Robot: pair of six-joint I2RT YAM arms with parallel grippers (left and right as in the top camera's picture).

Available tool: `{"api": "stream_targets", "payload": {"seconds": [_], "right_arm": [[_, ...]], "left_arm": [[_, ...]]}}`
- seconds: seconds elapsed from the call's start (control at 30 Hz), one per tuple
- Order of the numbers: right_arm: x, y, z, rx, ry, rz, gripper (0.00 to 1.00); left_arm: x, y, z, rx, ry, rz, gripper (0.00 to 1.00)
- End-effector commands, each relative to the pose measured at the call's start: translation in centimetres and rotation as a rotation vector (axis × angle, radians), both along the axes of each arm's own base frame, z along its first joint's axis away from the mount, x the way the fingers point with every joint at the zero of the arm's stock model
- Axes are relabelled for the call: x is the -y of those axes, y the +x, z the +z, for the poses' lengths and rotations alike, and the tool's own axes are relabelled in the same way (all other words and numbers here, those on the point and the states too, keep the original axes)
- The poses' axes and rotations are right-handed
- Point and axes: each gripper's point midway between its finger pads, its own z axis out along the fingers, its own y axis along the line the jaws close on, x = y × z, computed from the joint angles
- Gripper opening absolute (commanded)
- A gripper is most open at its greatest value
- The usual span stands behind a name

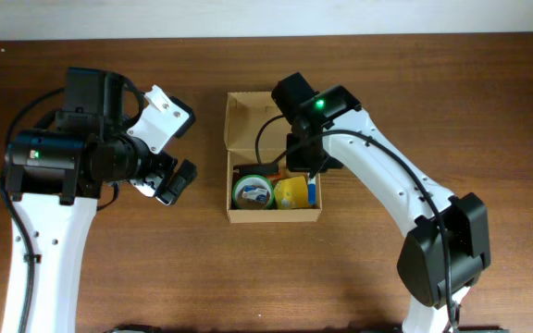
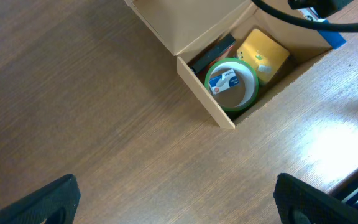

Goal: Pack container
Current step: 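Carry the marker left and lower it upright into the box, then lower the marker beside the notepad and open the right gripper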

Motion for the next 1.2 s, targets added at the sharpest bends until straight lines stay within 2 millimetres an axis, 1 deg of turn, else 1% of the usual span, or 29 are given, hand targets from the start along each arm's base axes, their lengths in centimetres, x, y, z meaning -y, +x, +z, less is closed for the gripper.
{"api": "stream_targets", "payload": {"seconds": [0.0, 0.1, 0.2, 0.43, 0.73, 0.83, 0.97, 1.07, 1.17], "right_arm": [[0.6, -0.4, -0.7, 0.01, -0.04, -0.01, 0.04], [0.7, -0.4, -1.7, 0.009, -0.041, -0.01, 0.04], [0.7, -0.5, -2.1, 0.008, -0.044, -0.002, 0.04], [1.0, -0.7, -2.1, 0.003, -0.058, 0.001, 0.04], [1.5, -2.3, -2.1, -0.064, -0.069, 0.008, 0.04], [1.5, -2.3, -2.1, -0.068, -0.07, 0.008, 0.04], [1.3, -2.0, -1.6, -0.052, -0.061, 0.012, 0.04], [0.9, -1.4, -0.4, -0.022, -0.044, 0.029, 0.04], [0.9, -1.3, 0.4, -0.018, -0.042, 0.029, 0.04]], "left_arm": [[0.0, 0.0, 0.6, 0.022, -0.001, -0.012, 1.0], [0.0, 0.0, 0.6, 0.022, -0.001, -0.012, 1.0], [0.0, 0.1, 0.6, 0.023, -0.001, -0.012, 1.0], [0.0, 0.1, 0.6, 0.023, -0.001, -0.012, 1.0], [0.0, 0.0, 0.6, 0.022, -0.001, -0.012, 1.0], [0.0, 0.0, 0.6, 0.022, -0.001, -0.012, 1.0], [0.0, 0.1, 0.6, 0.023, -0.001, -0.012, 1.0], [0.0, 0.0, 0.6, 0.022, -0.001, -0.012, 1.0], [0.0, 0.0, 0.6, 0.022, -0.001, -0.012, 1.0]]}}
